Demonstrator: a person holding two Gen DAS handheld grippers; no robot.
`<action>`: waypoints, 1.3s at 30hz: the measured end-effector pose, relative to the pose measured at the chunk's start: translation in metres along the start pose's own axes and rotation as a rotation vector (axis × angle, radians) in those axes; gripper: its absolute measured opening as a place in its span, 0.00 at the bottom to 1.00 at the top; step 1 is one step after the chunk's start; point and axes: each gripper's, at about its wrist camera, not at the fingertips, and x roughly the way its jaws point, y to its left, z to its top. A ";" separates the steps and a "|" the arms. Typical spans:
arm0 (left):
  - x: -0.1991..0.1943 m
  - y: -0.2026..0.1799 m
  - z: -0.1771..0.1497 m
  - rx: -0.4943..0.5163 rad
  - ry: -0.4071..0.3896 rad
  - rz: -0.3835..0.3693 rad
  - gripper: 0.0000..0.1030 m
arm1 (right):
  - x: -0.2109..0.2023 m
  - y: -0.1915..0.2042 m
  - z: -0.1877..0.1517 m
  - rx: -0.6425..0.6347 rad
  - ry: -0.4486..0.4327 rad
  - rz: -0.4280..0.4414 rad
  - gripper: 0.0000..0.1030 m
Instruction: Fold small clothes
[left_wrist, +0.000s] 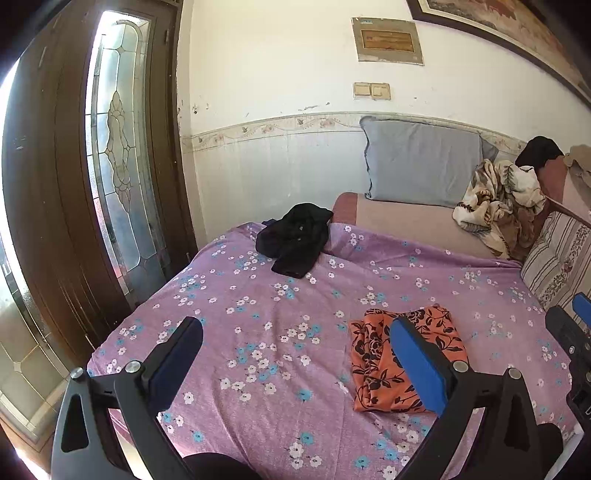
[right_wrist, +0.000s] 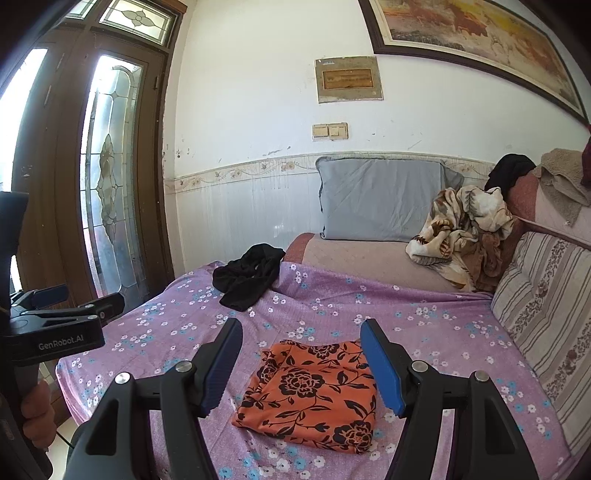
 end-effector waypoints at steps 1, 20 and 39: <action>0.001 0.000 0.000 0.000 0.004 -0.001 0.98 | -0.001 0.000 0.001 -0.004 -0.005 -0.004 0.70; 0.033 0.015 -0.006 -0.024 0.047 0.023 0.98 | 0.025 0.016 0.000 -0.034 0.032 0.006 0.71; 0.071 0.029 -0.005 -0.058 0.101 0.054 0.98 | 0.077 0.033 -0.001 -0.024 0.068 0.074 0.71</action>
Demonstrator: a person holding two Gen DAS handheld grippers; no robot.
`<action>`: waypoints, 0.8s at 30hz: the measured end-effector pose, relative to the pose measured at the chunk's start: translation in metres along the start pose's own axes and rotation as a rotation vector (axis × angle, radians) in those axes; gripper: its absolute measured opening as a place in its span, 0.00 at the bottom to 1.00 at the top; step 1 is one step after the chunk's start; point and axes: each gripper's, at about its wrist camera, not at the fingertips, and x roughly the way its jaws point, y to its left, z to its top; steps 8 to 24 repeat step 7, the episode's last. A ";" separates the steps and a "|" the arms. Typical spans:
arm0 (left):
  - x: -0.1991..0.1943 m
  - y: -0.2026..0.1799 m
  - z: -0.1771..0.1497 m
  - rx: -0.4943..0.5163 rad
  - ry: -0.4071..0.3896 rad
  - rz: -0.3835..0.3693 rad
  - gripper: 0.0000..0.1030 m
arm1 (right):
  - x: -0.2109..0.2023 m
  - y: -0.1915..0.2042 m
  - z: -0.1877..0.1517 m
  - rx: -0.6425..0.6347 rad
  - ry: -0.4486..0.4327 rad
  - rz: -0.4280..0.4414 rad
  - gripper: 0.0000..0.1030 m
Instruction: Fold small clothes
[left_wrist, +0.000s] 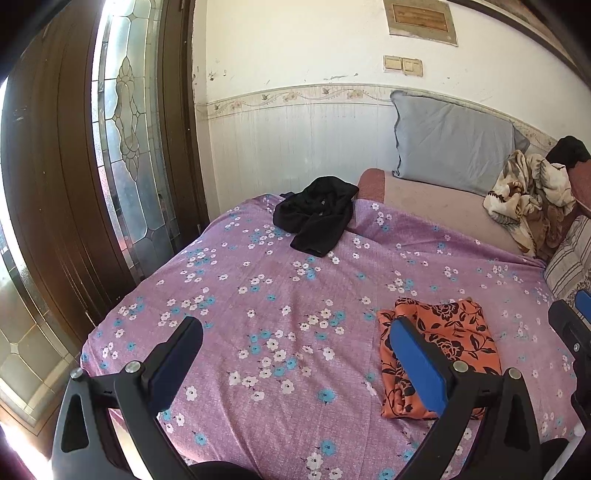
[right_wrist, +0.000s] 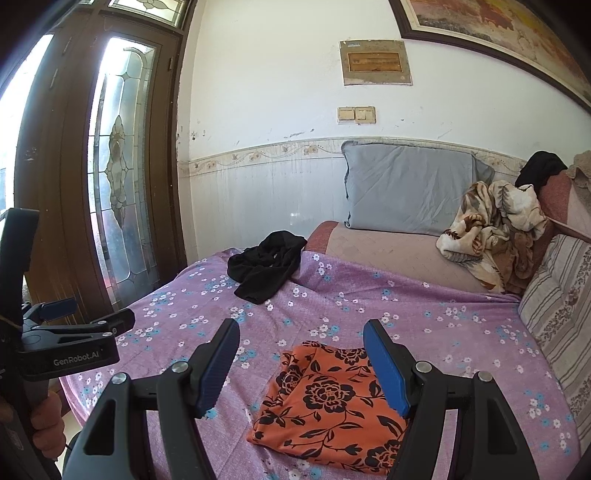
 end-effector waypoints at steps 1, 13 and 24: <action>0.003 0.000 0.001 -0.001 0.003 0.004 0.98 | 0.004 -0.001 0.000 0.002 0.003 0.003 0.71; 0.033 -0.009 0.008 0.002 0.021 0.006 0.98 | 0.031 -0.024 0.002 0.039 0.017 0.015 0.71; 0.033 -0.009 0.008 0.002 0.021 0.006 0.98 | 0.031 -0.024 0.002 0.039 0.017 0.015 0.71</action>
